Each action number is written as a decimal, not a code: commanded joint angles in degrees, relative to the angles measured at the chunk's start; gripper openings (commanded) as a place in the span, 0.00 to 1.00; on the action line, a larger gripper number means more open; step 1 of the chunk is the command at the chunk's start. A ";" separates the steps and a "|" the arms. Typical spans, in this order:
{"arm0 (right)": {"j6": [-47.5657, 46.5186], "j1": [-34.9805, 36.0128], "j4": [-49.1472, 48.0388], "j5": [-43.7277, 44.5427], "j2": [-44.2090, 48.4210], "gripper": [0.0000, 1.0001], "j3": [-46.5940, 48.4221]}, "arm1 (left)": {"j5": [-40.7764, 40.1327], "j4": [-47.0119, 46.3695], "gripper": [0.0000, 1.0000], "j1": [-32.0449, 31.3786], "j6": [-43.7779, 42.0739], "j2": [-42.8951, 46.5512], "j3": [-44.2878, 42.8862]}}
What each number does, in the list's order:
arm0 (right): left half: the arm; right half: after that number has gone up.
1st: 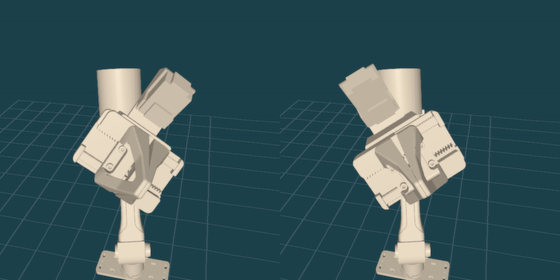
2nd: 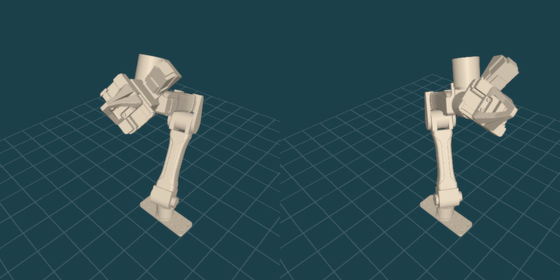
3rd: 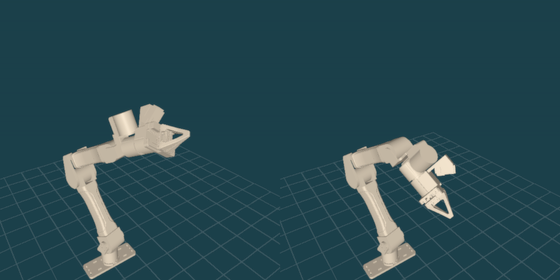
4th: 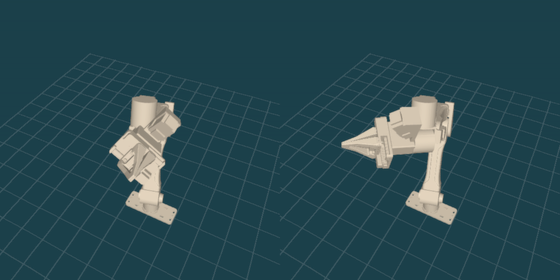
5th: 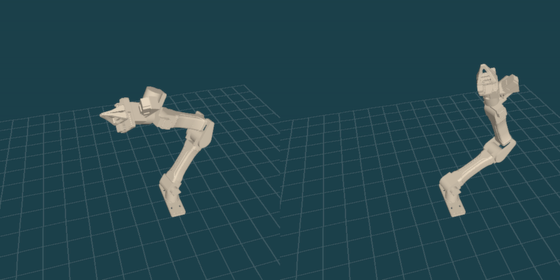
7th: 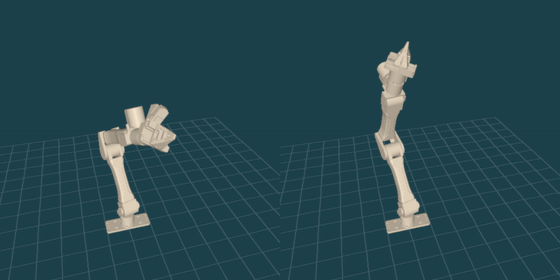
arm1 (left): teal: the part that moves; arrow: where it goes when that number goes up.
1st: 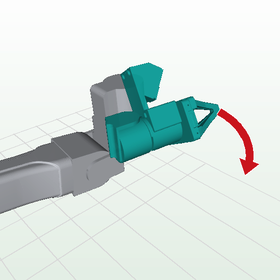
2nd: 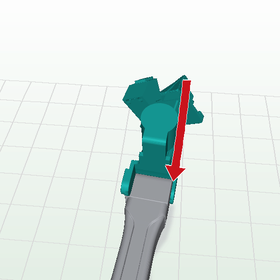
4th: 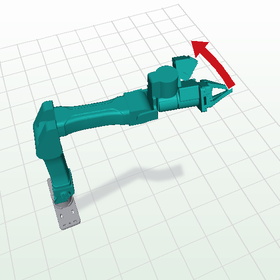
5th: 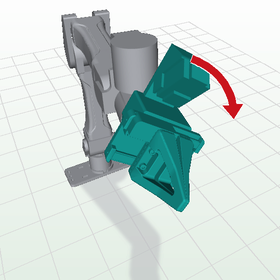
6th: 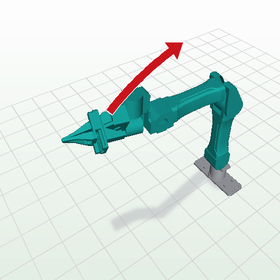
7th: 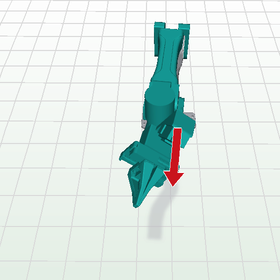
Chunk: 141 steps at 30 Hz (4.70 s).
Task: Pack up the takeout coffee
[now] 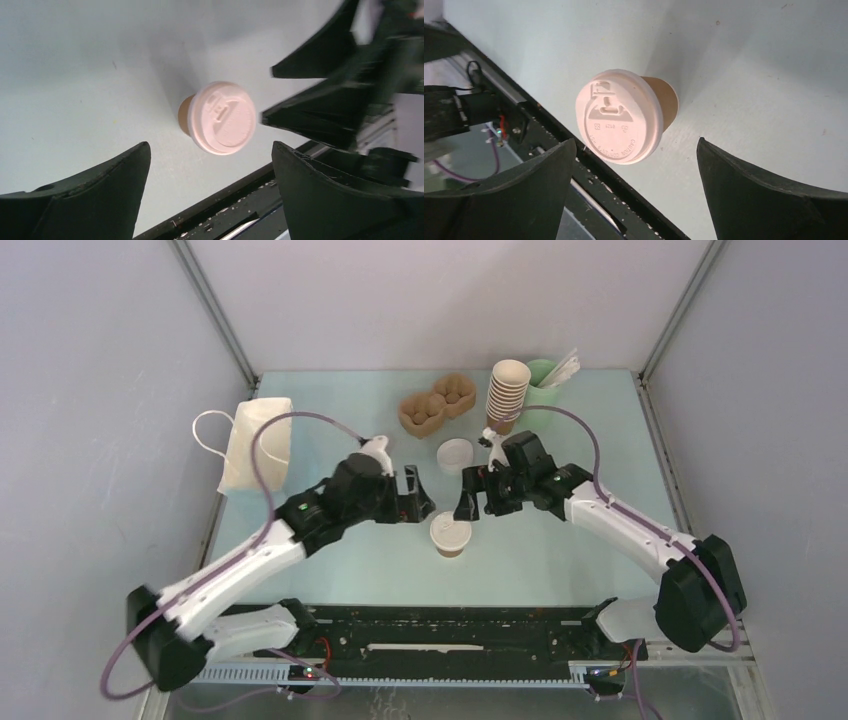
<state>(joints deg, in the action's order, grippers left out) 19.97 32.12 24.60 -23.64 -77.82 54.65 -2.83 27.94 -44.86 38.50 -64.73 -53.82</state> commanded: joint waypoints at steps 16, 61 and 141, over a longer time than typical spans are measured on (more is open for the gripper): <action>-5.16 22.20 22.03 35.77 -13.90 0.99 22.30 | -5.40 6.75 1.00 -0.11 -9.90 31.50 -6.17; -3.12 24.50 21.16 34.45 -17.36 0.81 24.68 | -4.65 6.68 1.00 -0.06 -10.20 30.74 -5.73; -3.76 -6.99 16.67 16.83 23.08 1.00 7.18 | -14.43 21.15 0.74 6.40 -28.52 -40.43 -55.48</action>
<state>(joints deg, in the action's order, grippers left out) 15.38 28.34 45.39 1.04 -56.99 64.12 -17.87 50.17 -42.35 16.47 -97.08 -98.63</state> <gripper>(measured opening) 0.994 0.765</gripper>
